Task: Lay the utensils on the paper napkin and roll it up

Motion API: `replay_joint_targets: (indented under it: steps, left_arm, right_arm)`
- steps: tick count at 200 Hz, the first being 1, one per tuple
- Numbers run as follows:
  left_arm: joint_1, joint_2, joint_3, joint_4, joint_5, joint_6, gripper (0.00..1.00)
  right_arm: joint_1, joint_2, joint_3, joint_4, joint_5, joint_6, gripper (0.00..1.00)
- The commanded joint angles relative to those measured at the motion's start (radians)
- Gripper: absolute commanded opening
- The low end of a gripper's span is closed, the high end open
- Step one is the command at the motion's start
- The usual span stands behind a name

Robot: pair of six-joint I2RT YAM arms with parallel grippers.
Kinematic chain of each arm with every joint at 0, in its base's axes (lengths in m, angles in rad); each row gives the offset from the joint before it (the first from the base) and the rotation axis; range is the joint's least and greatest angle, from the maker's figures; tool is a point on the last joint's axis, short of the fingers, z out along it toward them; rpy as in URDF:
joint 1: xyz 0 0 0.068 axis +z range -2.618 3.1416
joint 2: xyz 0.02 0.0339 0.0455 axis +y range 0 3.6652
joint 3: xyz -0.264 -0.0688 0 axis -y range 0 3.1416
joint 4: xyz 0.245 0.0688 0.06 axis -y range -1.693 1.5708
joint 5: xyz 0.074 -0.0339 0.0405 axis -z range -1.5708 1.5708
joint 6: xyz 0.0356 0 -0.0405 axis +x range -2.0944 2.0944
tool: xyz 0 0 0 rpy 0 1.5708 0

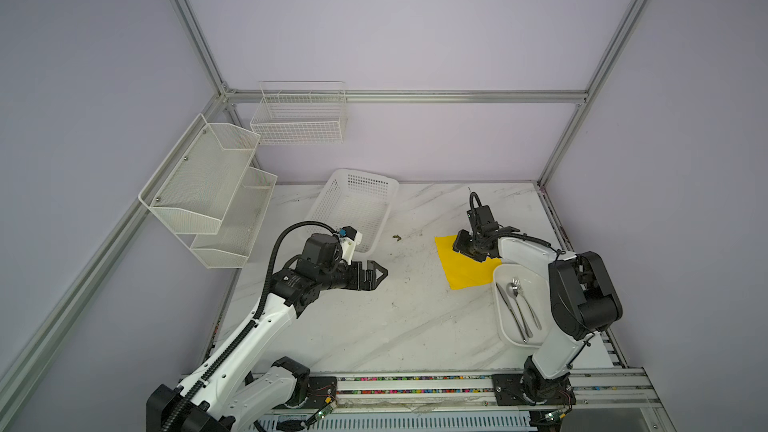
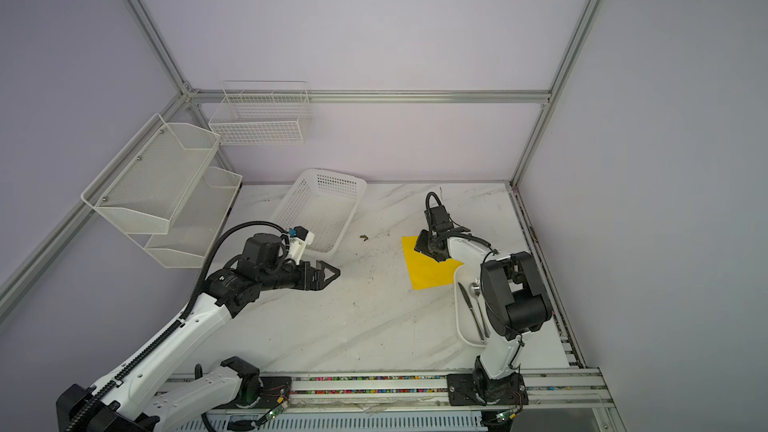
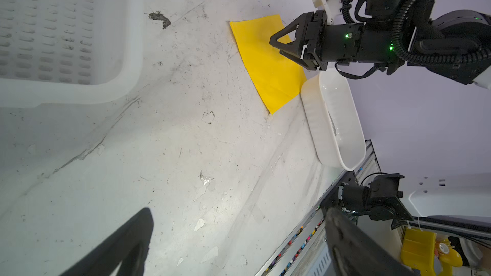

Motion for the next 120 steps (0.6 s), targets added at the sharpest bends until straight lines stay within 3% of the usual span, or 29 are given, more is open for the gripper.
replay_joint_targets:
  steps: [1, 120]
  left_arm:
    - [-0.005, -0.006, 0.104, 0.034, -0.05, -0.017, 1.0]
    - [-0.007, -0.104, 0.13, -0.017, -0.128, -0.112, 1.0]
  right_arm:
    - [0.003, 0.029, -0.004, -0.019, -0.015, -0.05, 0.53]
    - [0.026, 0.14, 0.002, -0.042, -0.097, -0.195, 0.52]
